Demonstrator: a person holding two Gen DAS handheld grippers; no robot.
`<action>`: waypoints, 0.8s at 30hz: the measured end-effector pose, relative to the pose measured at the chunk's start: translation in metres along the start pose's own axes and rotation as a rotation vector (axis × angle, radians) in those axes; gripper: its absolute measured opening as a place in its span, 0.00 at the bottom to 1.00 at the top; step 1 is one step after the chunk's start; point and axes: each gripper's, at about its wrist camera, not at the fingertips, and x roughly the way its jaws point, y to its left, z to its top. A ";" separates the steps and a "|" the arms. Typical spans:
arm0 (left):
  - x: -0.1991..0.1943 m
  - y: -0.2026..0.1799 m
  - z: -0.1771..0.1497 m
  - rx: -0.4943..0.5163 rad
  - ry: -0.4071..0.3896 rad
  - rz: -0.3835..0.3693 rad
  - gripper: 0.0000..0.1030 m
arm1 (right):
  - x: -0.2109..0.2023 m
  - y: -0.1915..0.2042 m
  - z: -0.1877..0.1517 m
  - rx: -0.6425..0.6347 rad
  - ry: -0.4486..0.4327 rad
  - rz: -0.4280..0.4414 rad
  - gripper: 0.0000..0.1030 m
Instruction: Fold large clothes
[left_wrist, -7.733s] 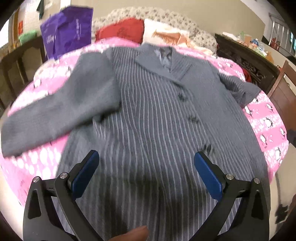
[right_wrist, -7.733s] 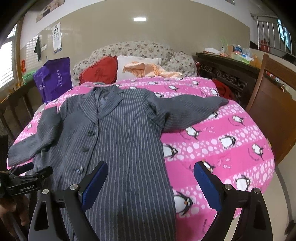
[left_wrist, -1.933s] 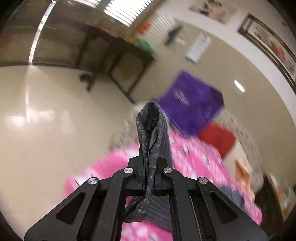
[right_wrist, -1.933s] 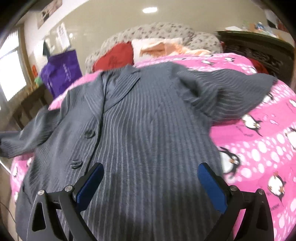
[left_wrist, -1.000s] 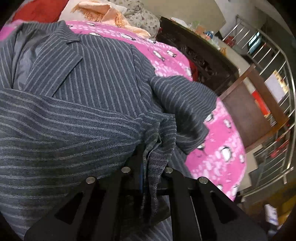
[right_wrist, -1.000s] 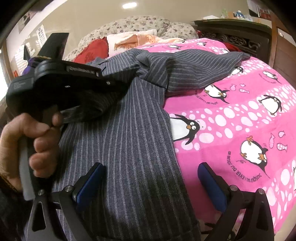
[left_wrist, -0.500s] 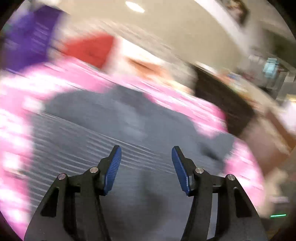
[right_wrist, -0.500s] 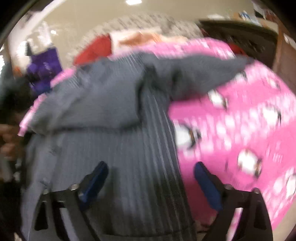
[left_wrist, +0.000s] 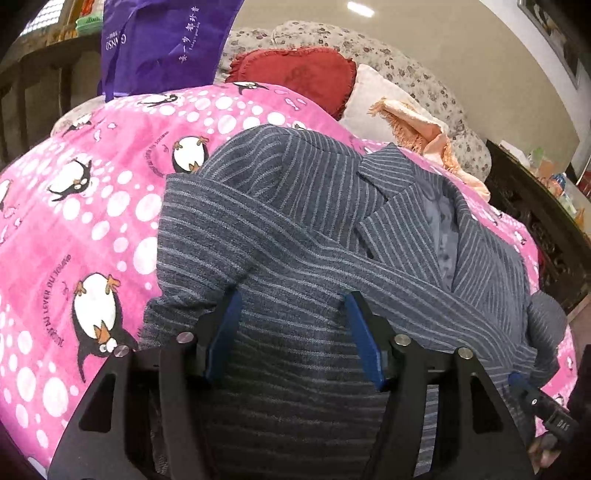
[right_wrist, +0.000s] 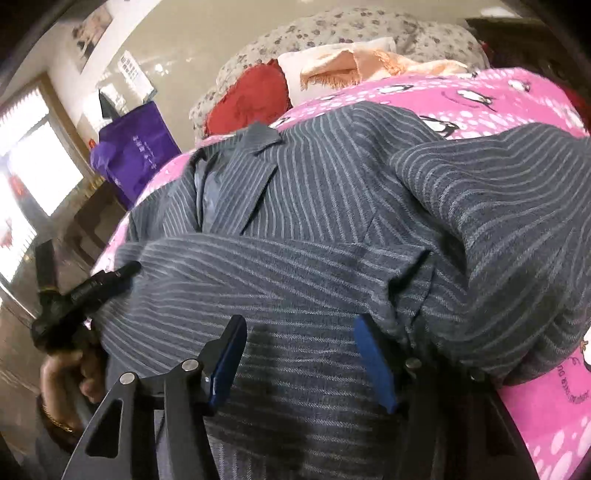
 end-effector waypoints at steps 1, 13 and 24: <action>-0.001 -0.002 -0.001 0.001 0.001 -0.009 0.63 | 0.000 0.002 -0.002 -0.018 0.005 0.010 0.70; 0.002 -0.005 -0.001 -0.003 0.004 -0.045 0.75 | -0.162 -0.193 0.065 0.245 -0.304 -0.320 0.80; 0.004 -0.004 0.001 -0.023 -0.002 -0.059 0.75 | -0.142 -0.303 0.087 0.486 -0.280 -0.250 0.08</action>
